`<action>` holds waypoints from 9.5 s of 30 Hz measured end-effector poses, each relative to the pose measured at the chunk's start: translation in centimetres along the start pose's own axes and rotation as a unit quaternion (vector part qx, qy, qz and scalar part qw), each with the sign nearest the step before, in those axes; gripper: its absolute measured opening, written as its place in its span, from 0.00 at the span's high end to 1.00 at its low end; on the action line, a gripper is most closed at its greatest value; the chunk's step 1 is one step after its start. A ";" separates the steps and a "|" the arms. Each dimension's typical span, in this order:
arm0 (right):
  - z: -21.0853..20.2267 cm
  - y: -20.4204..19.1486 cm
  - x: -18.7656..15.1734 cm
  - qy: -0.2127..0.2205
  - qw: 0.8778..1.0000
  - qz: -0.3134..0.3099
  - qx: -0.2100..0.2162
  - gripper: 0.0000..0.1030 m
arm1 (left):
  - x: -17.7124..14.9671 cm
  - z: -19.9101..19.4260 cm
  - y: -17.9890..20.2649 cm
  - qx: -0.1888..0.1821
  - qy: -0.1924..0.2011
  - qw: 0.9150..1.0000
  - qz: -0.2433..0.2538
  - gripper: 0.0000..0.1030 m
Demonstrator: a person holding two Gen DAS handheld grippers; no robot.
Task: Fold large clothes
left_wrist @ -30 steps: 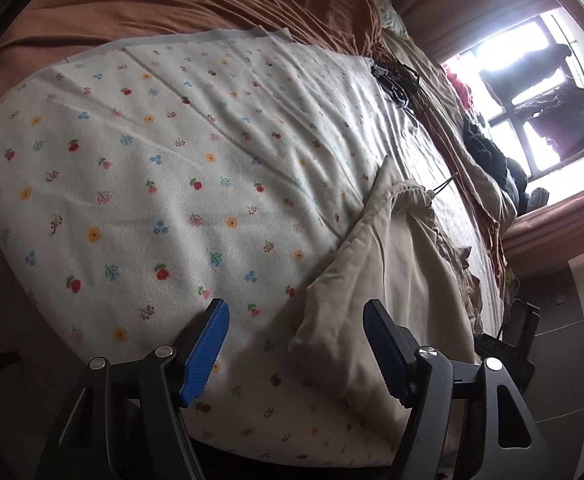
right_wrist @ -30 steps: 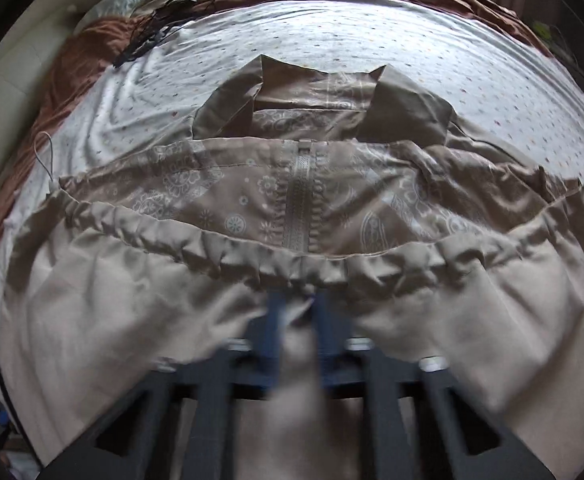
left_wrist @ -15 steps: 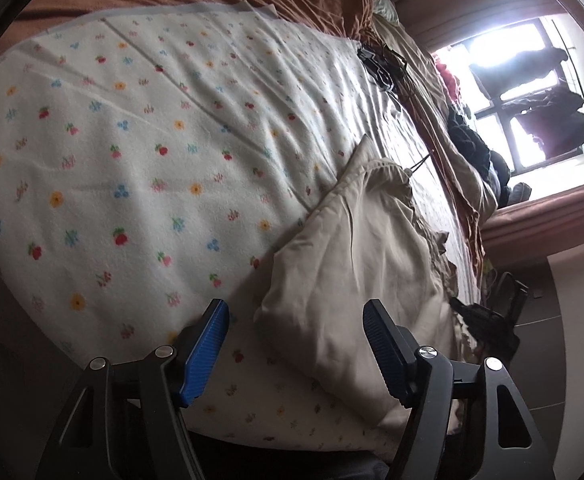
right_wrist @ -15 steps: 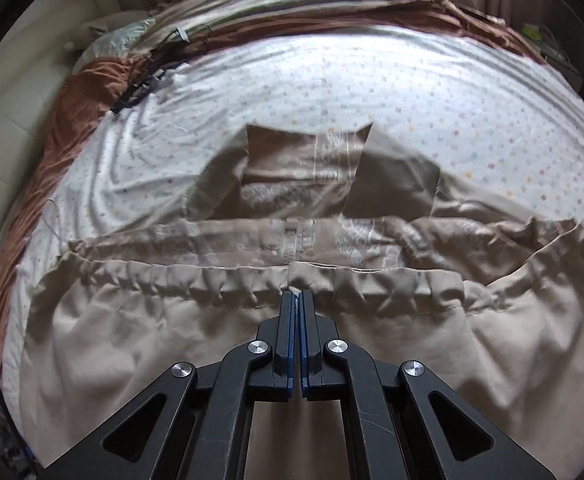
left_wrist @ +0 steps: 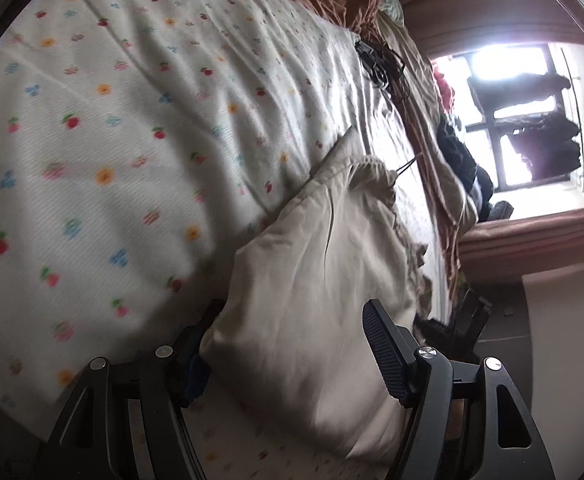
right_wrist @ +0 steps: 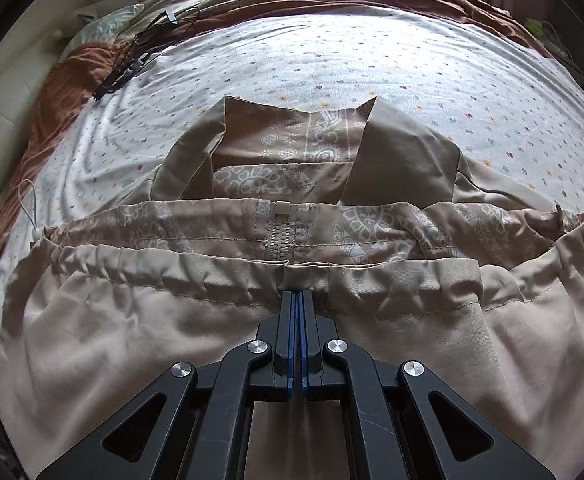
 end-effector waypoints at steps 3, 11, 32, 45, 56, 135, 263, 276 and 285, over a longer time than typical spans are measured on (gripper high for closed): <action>0.0 0.0 0.0 -0.005 1.000 0.005 0.001 0.98 | 0.0 0.3 0.1 0.007 0.001 1.000 -0.007 0.65; -5.4 -1.0 -2.2 -0.003 0.999 0.011 0.035 0.81 | -0.2 -0.4 0.9 0.001 0.023 1.000 -0.001 0.80; -13.9 -4.8 -19.1 -0.016 0.994 0.003 0.105 0.73 | -0.1 -4.3 9.9 -0.062 0.046 0.995 0.062 0.86; -9.9 -3.5 -22.7 -0.047 0.995 0.017 0.087 0.73 | -2.4 -4.9 19.5 -0.089 0.046 0.987 0.127 0.87; -16.7 3.6 -19.7 0.015 0.982 0.100 0.158 0.73 | -7.2 -4.4 31.3 -0.130 0.020 0.970 0.203 0.87; -22.3 28.0 -24.1 0.120 0.950 0.273 0.092 0.65 | -23.7 15.8 20.9 0.097 -0.175 0.927 0.318 0.41; -37.7 -25.9 -6.5 0.107 0.875 -0.155 0.446 0.88 | 10.6 -22.2 24.0 -0.036 0.168 0.953 0.248 0.88; -31.6 -46.0 -9.9 0.035 0.834 -0.214 0.508 0.88 | 23.8 -31.5 12.2 0.024 0.236 0.949 0.210 0.88; -27.4 -57.0 -14.5 -0.021 0.804 -0.238 0.545 0.88 | 31.0 -36.9 5.3 0.072 0.275 0.938 0.199 0.89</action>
Point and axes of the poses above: each gripper's, at about its wrist camera, not at the fingertips, and z roughly the way its jaws point, y to its right, x to its top, the point moved 10 cm from there along z, roughly the way its jaws point, and after that the axes turned 4 degrees about x, right-handed, at the moved point
